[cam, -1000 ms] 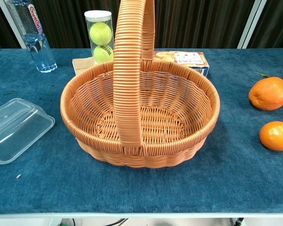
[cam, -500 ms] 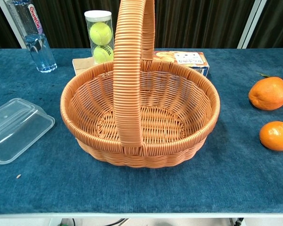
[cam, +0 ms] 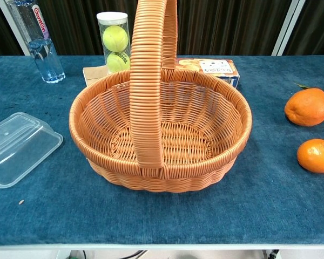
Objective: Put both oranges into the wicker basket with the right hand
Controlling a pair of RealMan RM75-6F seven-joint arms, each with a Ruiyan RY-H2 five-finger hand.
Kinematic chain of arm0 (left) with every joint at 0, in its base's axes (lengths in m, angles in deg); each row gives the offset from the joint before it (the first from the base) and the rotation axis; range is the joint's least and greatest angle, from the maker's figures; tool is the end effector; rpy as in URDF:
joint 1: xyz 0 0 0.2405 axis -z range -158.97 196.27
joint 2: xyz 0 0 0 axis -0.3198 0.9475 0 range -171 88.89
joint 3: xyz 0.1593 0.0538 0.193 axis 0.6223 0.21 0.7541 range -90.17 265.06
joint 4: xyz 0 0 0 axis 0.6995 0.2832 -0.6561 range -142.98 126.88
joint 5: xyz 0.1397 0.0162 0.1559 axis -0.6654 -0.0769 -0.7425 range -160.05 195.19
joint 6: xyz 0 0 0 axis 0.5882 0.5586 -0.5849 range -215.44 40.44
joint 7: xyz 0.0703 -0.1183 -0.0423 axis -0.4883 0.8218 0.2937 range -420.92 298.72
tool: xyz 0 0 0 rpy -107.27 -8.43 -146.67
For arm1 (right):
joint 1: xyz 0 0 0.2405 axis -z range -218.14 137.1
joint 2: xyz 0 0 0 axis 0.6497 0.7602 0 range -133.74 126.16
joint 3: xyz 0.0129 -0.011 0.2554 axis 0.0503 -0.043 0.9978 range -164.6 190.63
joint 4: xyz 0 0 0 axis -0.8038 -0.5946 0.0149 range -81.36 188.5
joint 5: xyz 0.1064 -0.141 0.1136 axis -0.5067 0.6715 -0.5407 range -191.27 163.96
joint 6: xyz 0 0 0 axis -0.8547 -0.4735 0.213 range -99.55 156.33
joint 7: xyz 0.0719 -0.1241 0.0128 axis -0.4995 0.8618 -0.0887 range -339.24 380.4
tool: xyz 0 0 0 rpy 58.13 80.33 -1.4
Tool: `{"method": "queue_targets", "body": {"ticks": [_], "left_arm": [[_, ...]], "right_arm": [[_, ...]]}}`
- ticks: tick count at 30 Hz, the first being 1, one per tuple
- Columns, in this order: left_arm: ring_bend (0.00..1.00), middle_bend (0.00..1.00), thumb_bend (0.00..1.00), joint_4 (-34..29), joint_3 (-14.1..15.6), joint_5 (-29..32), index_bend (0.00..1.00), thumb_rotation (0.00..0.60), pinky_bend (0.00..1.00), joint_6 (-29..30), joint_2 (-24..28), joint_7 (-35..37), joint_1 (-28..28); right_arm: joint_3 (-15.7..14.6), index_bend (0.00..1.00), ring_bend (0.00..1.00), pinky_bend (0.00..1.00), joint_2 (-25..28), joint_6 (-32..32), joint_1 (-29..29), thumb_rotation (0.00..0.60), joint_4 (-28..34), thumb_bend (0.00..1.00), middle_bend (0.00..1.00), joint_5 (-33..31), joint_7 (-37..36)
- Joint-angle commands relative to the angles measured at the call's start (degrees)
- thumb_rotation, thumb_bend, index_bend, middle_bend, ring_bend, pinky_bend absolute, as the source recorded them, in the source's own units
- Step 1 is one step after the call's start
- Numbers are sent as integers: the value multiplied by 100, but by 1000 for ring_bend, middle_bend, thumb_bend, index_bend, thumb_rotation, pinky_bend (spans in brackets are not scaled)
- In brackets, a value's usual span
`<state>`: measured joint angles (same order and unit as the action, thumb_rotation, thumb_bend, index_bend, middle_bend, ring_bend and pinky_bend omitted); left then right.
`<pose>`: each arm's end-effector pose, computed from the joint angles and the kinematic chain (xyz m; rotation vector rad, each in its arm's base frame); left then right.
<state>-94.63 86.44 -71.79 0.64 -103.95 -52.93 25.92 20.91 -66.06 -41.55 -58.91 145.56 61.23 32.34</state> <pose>-0.3156 0.1891 0.1753 -1.4357 -0.8530 -0.9969 -0.2909 -0.2707 0.1593 1.5189 -0.7919 0.7301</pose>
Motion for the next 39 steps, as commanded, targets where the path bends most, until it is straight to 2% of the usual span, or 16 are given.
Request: {"method": "queue_targets", "body": {"ticks": [1,7,14,22,27,29,31,34,36,39], "left_arm": [[178,245,124,98,66,55,258,436,363,72,-101,-107,-124],[170,234,124,258,107,-10,248,438,346,185,-238,-3,-237],[169,234,124,310,93,-75,248,437,345,215,-268,82,-256],[170,234,125,314,83,-58,248,437,345,154,-254,124,-263],[169,234,124,322,75,-52,248,436,343,157,-236,159,-286],[170,234,124,327,73,-43,247,438,343,146,-232,175,-291],[170,234,124,337,73,-45,248,434,343,134,-232,197,-292],[170,234,124,360,74,-49,248,435,343,119,-237,231,-294],[170,234,124,376,72,-44,248,436,343,108,-240,251,-296],[170,233,124,391,73,-48,248,435,343,99,-243,283,-299]], "right_arm": [[-116,0,0,0,-315,554,-220,600,-264,324,0,-519,504],[-10,0,0,0,-846,1321,-581,600,-812,322,0,-1059,416],[63,0,0,0,-1324,2097,-990,600,-1387,308,0,-1283,82],[28,0,0,0,-1747,2284,-1258,600,-1880,307,8,-1165,73],[-25,11,0,0,-1790,2465,-1394,600,-1869,308,88,-1287,262],[-30,87,0,0,-1822,2418,-1406,600,-1873,315,148,-1285,289],[-15,234,0,0,-1875,2293,-1391,600,-1893,326,251,-1245,254],[-4,404,21,0,-1966,1986,-1326,600,-1970,332,366,-1118,222],[-4,486,60,0,-1998,1803,-1279,600,-2011,342,396,-1026,192],[9,531,80,0,-1930,1635,-1232,600,-1915,353,409,-902,97]]}}
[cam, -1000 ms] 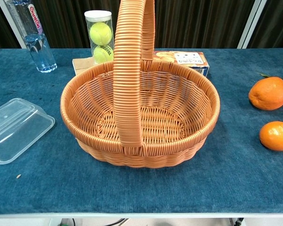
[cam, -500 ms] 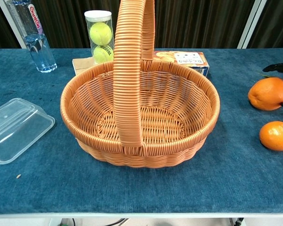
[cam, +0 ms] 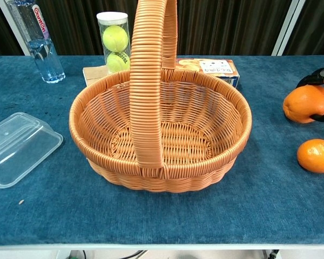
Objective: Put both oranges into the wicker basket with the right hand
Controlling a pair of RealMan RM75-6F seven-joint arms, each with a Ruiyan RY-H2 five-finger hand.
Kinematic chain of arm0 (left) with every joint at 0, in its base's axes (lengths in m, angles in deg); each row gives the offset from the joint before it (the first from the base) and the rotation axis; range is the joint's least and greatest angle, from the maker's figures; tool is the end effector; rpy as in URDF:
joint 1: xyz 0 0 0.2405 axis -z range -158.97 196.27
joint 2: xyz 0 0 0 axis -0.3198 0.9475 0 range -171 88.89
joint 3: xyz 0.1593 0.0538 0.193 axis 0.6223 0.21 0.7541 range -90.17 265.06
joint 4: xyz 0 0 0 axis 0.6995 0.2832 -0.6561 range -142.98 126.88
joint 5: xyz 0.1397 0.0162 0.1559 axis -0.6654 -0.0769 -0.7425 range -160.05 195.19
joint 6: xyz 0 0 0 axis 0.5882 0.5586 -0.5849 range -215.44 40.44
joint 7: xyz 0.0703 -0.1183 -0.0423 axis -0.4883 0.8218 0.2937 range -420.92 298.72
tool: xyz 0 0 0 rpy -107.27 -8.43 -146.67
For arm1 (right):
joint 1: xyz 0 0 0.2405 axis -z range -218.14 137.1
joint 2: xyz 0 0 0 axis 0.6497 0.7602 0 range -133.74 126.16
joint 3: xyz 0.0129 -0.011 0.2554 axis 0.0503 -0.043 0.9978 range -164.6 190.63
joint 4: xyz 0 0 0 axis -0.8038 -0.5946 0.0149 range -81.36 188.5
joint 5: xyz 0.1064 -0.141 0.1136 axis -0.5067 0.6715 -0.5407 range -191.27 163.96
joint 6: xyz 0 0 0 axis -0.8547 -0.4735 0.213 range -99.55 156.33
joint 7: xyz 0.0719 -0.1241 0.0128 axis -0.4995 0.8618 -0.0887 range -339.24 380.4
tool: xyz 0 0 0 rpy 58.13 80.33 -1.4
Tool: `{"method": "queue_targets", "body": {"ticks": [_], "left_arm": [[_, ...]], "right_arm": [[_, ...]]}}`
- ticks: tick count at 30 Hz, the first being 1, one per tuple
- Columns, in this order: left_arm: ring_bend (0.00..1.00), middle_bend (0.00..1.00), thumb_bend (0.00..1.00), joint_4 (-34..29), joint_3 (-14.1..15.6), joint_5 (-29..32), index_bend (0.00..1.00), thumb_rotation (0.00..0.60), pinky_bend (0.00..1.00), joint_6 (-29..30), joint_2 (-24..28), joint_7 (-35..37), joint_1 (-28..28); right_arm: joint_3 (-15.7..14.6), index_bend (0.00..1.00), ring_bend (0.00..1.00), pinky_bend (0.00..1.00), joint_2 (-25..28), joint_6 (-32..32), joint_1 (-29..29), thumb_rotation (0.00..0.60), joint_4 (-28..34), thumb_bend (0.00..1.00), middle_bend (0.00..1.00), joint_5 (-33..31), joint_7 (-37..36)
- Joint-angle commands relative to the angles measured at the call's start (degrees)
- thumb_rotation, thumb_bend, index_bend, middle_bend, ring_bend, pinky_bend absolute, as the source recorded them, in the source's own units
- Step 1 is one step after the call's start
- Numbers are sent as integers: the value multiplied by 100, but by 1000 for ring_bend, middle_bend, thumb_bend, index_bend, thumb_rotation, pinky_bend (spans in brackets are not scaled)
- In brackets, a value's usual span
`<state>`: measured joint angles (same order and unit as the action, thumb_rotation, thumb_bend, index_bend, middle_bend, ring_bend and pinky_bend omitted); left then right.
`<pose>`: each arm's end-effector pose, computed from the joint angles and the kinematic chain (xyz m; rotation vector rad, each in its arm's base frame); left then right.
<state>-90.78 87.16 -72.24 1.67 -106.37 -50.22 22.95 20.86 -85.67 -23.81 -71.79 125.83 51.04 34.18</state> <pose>-0.3330 0.1705 0.1684 -1.4045 -0.8967 -0.9821 -0.2912 -0.3390 0.0458 1.6643 -0.9681 0.6104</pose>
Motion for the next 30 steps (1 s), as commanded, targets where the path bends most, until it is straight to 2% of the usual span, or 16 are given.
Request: {"method": "queue_targets", "body": {"ticks": [1,4,10,14,16,21,30], "left_arm": [[170,233,124,12,0,-8,248,435,343,-3,-2,23,-3],[170,233,124,14,-4,-19,248,439,343,6,1,41,-8],[170,233,124,-5,-12,-51,248,435,343,20,16,79,-7],[170,233,124,11,-12,-60,248,437,343,22,17,125,-11],[170,233,124,27,-13,-61,248,434,343,22,16,151,-14],[170,233,124,90,-16,-56,248,435,343,37,5,232,-31],[170,233,124,262,-34,14,248,433,343,100,-11,434,-109]], "right_arm": [[29,534,80,0,88,-213,74,600,143,354,409,180,-146],[132,534,80,0,396,-523,125,600,663,351,410,447,-370],[288,525,79,0,1226,-952,130,600,2179,341,410,1030,-418],[312,523,79,0,1563,-972,35,600,3009,335,414,1281,-175],[289,524,79,0,1606,-848,-50,600,3236,333,417,1285,-23],[263,521,79,0,1356,-390,-414,600,3474,331,418,1034,460],[290,505,79,0,325,243,-1169,600,3123,330,416,343,1146]]}}
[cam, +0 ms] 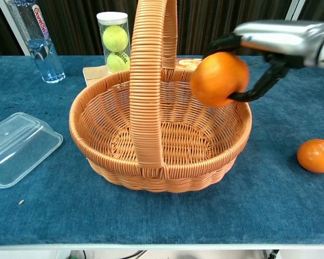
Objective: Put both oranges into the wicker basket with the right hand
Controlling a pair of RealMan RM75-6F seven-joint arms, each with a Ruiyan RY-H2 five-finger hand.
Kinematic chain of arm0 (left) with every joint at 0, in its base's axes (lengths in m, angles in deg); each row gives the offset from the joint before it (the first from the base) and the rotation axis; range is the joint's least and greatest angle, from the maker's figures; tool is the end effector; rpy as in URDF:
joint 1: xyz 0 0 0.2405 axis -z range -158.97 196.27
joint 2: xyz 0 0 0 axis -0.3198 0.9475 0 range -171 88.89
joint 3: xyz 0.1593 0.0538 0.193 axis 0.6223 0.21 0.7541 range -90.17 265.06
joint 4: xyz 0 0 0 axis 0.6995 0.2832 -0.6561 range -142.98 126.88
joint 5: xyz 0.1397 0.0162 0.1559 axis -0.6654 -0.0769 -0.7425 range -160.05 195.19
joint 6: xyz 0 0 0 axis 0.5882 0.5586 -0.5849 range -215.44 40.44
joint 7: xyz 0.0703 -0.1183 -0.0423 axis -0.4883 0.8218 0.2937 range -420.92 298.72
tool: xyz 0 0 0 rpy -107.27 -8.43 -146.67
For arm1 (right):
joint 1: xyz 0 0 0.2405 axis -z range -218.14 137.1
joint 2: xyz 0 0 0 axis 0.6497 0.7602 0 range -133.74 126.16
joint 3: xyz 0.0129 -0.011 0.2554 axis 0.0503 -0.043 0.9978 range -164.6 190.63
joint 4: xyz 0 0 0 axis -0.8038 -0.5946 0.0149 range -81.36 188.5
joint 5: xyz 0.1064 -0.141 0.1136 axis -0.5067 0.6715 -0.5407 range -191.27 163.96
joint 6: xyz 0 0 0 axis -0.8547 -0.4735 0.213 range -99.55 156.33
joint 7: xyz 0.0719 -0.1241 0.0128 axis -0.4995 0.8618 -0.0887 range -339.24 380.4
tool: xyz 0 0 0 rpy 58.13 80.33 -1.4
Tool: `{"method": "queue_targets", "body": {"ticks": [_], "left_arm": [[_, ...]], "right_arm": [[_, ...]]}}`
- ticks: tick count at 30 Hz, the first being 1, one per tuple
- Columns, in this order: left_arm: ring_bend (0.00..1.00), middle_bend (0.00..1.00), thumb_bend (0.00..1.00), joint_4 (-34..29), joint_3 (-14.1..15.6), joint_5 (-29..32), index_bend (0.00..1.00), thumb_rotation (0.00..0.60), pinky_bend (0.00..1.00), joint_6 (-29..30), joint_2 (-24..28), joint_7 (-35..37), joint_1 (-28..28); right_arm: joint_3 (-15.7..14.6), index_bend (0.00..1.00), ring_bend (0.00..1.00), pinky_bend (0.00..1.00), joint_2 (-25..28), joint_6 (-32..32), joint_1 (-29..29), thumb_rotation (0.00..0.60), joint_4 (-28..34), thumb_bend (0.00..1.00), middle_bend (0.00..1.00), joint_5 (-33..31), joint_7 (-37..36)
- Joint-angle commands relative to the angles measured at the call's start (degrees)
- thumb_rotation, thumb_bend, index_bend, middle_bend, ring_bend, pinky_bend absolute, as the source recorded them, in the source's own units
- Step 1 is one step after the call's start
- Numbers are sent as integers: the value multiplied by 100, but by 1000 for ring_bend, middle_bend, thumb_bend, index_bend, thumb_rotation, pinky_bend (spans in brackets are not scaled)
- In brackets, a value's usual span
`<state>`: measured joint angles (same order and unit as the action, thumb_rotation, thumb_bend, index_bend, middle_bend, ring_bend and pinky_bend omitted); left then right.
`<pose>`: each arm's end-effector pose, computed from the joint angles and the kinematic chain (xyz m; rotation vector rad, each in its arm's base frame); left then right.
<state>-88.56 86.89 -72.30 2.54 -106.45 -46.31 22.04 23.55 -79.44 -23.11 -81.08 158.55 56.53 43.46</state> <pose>-0.3407 0.1664 0.1747 -1.3771 -0.9143 -1.0080 -0.1069 -0.3007 0.0276 2.0710 -0.8713 0.9947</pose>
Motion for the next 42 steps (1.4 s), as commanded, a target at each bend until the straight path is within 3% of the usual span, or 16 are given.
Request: {"method": "queue_targets", "body": {"ticks": [1,11,17,20,22,23,25,32,38,42], "left_arm": [[170,233,124,60,-10,29,248,431,343,16,-3,64,-24],[170,233,124,193,-30,50,248,437,343,39,-6,206,-58],[169,232,124,234,-53,94,248,433,343,40,-5,211,-78],[170,232,124,251,-59,101,248,435,343,42,0,282,-87],[170,231,124,261,-62,98,248,434,343,55,9,307,-95],[170,230,124,264,-63,96,248,434,343,69,14,310,-103],[170,230,124,263,-65,96,248,433,343,84,23,313,-115],[170,229,124,186,-59,72,252,431,343,98,48,230,-130],[169,229,124,61,-35,23,252,435,343,69,41,53,-115],[170,230,124,-27,-23,-1,252,437,343,46,11,-65,-104]], "right_arm": [[33,503,79,0,-404,208,-317,600,-204,329,415,-271,285],[193,469,79,0,-1607,436,-1104,600,-1097,329,403,-940,747],[235,399,78,0,-2074,468,-1401,600,-1533,326,368,-1136,835],[200,226,37,0,-2181,578,-1510,600,-1640,306,276,-1251,808],[191,47,0,0,-2186,617,-1544,600,-1643,251,119,-1278,758],[180,19,0,0,-2177,603,-1552,600,-1639,234,80,-1240,725],[163,0,0,0,-2154,549,-1544,600,-1626,191,8,-1150,666],[-2,0,0,0,-1794,334,-1419,600,-1192,170,0,-1009,642],[-242,0,0,0,-883,-45,-1076,600,-150,170,21,-907,721],[-400,0,0,0,-7,-121,-749,600,664,170,33,-928,354]]}}
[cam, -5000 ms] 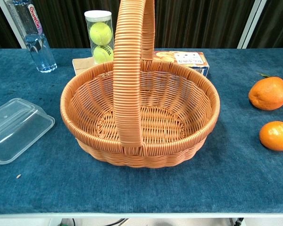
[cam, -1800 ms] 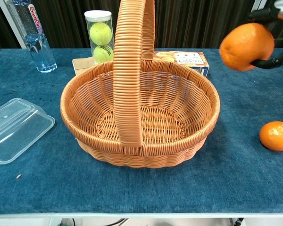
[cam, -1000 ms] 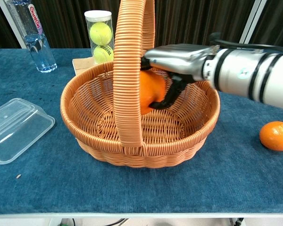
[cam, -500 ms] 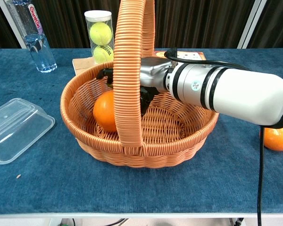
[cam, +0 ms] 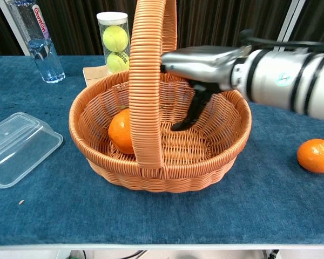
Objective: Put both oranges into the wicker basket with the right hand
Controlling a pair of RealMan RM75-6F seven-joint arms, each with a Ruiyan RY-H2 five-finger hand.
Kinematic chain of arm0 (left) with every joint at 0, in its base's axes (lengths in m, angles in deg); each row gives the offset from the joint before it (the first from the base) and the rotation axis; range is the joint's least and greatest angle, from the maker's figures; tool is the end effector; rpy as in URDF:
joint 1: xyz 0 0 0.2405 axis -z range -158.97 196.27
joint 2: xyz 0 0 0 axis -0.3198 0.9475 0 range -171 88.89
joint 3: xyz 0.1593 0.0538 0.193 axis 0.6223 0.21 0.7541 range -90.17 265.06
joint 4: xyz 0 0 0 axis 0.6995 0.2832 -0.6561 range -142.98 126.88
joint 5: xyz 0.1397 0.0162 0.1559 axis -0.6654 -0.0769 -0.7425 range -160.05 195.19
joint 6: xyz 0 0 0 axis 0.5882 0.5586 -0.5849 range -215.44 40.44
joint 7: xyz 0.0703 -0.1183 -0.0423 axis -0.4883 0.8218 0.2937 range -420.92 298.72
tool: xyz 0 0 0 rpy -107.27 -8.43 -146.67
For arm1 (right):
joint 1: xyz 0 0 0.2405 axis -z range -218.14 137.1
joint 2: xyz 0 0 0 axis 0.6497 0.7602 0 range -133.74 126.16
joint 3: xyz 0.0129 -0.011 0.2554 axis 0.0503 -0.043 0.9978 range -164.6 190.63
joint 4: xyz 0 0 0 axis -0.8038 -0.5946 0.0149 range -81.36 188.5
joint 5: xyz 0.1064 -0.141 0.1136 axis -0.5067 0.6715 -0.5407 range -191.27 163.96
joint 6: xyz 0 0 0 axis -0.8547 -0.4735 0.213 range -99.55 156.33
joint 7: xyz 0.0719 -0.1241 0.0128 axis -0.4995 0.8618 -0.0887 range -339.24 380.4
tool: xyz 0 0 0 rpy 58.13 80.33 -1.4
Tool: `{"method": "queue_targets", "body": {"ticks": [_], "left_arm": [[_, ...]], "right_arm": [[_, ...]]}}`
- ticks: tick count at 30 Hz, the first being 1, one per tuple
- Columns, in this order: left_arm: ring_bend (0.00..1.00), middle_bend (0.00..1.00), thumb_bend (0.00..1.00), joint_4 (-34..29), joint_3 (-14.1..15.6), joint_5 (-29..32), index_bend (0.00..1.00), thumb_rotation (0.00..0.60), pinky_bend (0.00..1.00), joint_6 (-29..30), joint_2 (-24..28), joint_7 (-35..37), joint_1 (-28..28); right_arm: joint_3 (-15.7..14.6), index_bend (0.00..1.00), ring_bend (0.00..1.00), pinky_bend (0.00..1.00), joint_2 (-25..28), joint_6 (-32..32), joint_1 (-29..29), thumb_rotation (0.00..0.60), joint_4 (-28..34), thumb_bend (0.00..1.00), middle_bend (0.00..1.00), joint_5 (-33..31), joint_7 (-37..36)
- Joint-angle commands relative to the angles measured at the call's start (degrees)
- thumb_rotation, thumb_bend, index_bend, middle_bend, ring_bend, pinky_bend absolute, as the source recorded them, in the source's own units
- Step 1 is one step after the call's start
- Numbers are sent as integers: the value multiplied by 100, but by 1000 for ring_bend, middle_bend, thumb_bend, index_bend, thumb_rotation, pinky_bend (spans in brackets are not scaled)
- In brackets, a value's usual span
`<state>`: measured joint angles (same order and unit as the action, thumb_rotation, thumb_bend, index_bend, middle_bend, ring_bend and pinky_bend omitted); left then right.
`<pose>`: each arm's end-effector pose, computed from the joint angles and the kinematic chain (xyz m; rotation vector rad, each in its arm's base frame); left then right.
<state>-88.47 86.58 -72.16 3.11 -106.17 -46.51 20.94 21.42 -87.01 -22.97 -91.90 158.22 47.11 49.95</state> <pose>-0.3436 0.1609 0.1787 -1.3604 -0.9063 -0.9957 -0.0551 -0.2957 -0.0164 2.2088 -0.8529 0.9937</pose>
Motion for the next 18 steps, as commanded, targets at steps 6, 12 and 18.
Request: {"method": "queue_targets", "body": {"ticks": [6,12,18], "left_arm": [[170,229,124,-80,22,-18,252,433,343,-54,-75,-139,15],[170,229,124,-88,17,-25,253,435,343,-60,-78,-161,23],[170,229,124,-95,35,-23,254,434,343,-110,-66,-179,32]], "right_arm": [[-458,0,0,0,1996,-479,980,600,1340,171,47,695,-1038],[-1027,0,0,0,2825,-966,1751,600,1252,180,68,1474,-1453],[-1371,0,0,0,2812,-1161,2249,600,654,186,72,1478,-1251]]}}
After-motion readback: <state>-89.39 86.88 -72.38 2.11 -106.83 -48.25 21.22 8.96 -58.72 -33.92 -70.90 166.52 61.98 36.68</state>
